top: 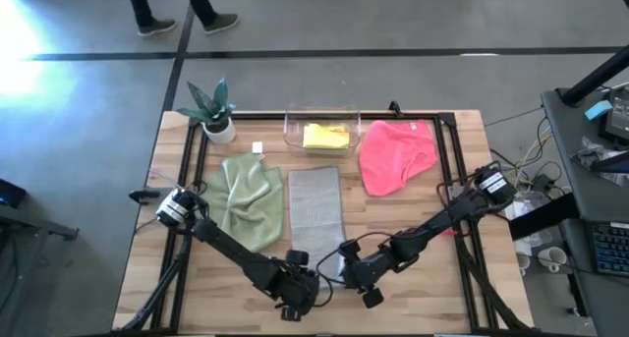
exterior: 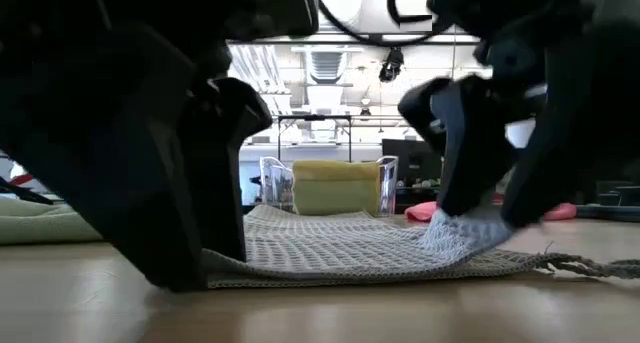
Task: Fold microfiber towels
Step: Fold the gray microfiber cloth
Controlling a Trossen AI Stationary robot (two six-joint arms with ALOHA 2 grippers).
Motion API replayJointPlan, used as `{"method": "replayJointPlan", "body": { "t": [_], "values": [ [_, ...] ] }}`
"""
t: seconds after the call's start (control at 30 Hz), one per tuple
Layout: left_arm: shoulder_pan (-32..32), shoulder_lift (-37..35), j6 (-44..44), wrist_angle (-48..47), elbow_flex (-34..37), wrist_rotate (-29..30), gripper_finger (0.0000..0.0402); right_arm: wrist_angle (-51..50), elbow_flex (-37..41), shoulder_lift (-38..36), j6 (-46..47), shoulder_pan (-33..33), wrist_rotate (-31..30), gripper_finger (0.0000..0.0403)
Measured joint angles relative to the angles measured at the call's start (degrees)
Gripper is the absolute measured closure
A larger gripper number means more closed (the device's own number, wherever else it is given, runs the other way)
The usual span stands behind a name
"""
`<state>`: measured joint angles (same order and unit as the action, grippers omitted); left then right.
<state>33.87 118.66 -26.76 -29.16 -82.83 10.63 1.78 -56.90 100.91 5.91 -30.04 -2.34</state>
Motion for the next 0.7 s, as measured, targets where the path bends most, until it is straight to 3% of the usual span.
{"method": "replayJointPlan", "body": {
  "t": [0.2, 0.57, 0.7],
  "values": [
    [0.00, 0.71, -5.87, 0.21, -0.08, 0.59, 0.0243, -2.26, -0.07, 2.52, 0.68, 0.06, 1.20, 0.0241],
    [-0.05, 0.60, -5.95, -1.03, 0.15, 6.36, 0.0243, -5.76, -0.20, 2.62, 6.06, 1.02, 0.87, 0.0242],
    [-0.79, 0.80, -6.02, -0.63, 0.87, 6.95, 0.0243, -6.86, -0.20, 2.76, 7.63, 2.25, 0.86, 0.0262]
  ]
}}
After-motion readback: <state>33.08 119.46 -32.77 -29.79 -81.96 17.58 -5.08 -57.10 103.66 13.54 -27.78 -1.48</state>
